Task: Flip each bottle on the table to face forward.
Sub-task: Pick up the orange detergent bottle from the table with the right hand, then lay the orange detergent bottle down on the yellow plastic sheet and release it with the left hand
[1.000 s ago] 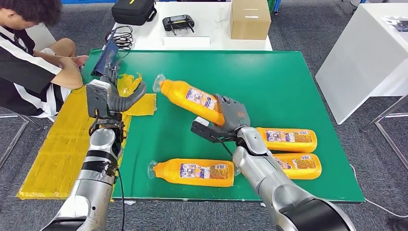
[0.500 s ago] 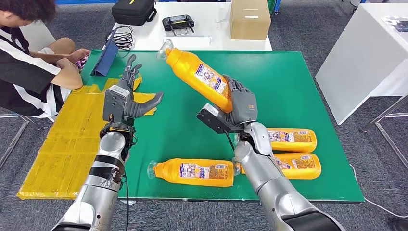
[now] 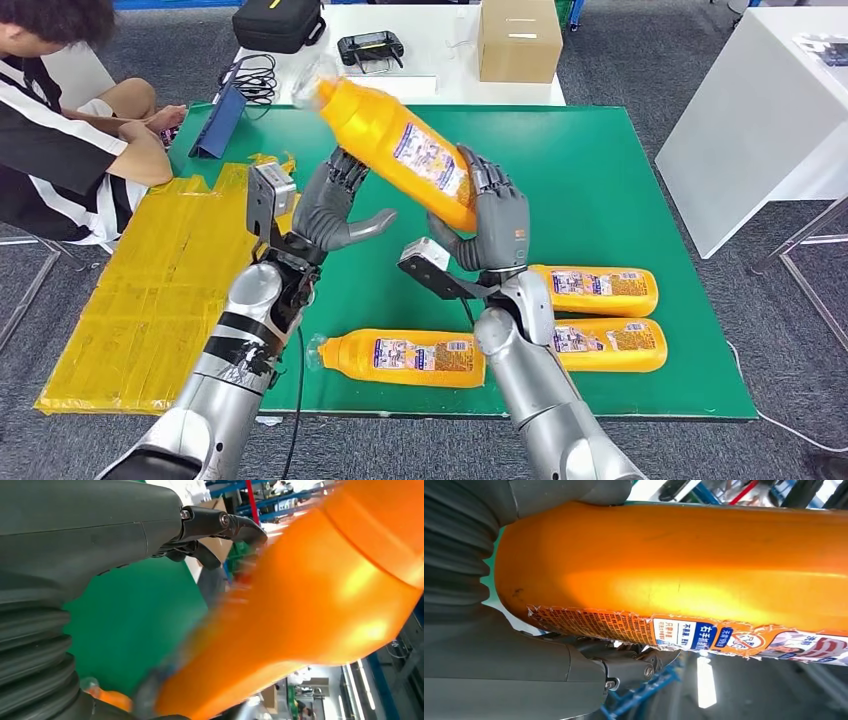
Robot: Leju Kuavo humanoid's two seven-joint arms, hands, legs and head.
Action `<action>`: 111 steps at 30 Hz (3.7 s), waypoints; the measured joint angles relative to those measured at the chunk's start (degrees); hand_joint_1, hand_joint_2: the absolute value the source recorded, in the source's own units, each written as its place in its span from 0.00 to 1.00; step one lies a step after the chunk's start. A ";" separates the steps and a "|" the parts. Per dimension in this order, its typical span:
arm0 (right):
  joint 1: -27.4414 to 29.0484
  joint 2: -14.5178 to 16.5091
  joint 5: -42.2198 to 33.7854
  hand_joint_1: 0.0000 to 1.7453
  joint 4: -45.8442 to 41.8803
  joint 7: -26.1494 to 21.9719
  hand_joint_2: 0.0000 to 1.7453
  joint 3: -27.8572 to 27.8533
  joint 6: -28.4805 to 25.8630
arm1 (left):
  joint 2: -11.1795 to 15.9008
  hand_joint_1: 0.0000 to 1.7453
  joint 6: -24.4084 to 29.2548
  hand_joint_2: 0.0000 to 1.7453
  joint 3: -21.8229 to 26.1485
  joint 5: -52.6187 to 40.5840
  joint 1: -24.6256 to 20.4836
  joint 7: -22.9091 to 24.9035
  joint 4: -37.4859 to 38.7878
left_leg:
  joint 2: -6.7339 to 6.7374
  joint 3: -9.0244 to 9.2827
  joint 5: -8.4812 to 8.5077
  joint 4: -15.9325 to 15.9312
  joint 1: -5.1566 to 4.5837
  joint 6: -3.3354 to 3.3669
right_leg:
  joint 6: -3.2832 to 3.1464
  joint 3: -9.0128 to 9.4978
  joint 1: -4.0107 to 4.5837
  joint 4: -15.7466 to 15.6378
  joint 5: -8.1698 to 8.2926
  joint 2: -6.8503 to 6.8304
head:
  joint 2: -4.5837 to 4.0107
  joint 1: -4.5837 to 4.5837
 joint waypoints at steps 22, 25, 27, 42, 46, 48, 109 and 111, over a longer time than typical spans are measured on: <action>-0.04 0.99 3.91 1.00 4.67 3.55 1.00 8.16 -2.00 | -0.40 0.81 0.22 1.00 -1.40 6.51 -2.86 0.78 6.19 | 0.01 -0.06 0.00 -0.01 0.02 -0.01 | 0.00 -0.03 0.01 0.01 0.00 0.00 | 0.00 -0.02; -0.22 0.95 3.95 1.00 4.98 3.87 1.00 8.66 -2.00 | -0.40 1.00 0.69 1.00 -1.07 6.72 -2.59 0.76 6.22 | 0.00 -0.06 0.00 -0.01 0.03 -0.01 | 0.00 -0.03 0.02 0.01 0.00 0.00 | 0.00 -0.01; -0.31 0.95 3.93 1.00 5.15 3.86 1.00 8.75 -2.00 | -0.40 1.00 1.28 1.00 -0.91 7.04 -2.43 0.76 6.22 | 0.01 -0.06 0.01 -0.01 0.03 -0.01 | 0.00 -0.03 0.02 0.01 0.00 0.00 | 0.00 -0.01; -0.35 0.95 4.77 0.65 5.16 4.24 1.00 8.85 -2.00 | -0.80 1.00 7.71 1.00 1.44 7.01 -1.22 0.44 5.92 | -0.02 -0.08 0.01 -0.01 0.02 -0.01 | 0.00 -0.03 0.01 0.01 0.00 0.00 | 0.00 -0.01; 0.16 0.94 3.00 0.09 4.16 3.57 1.00 8.75 -2.00 | -1.46 1.00 13.84 1.00 1.46 2.79 -0.65 -0.41 4.44 | 0.00 -0.08 0.00 -0.01 0.02 -0.01 | 0.00 -0.03 0.01 0.01 0.00 0.00 | 0.00 0.01; 1.14 1.05 2.08 0.00 3.21 2.50 1.00 9.08 -1.99 | -1.53 1.00 17.63 1.00 1.92 0.51 -1.03 -0.58 3.89 | 0.10 -0.06 0.00 -0.01 0.03 0.00 | 0.00 -0.04 0.01 0.01 0.00 0.08 | 0.00 0.00; 12.36 -1.89 -13.88 0.00 -28.18 -2.51 1.00 20.39 2.88 | 20.36 1.00 55.92 1.00 -15.88 -91.08 -7.16 43.15 38.39 | 0.12 -0.21 0.02 -0.03 0.05 -0.04 | -0.01 -0.21 0.02 0.03 -0.01 0.14 | 0.00 0.02; 11.99 -1.90 -14.00 0.00 -27.99 -2.54 1.00 20.48 3.09 | 20.13 0.98 55.93 1.00 -17.42 -91.05 -6.61 42.23 38.74 | 0.14 -0.21 0.01 -0.03 0.05 -0.04 | -0.01 -0.21 0.02 0.03 -0.01 0.14 | 0.00 0.02</action>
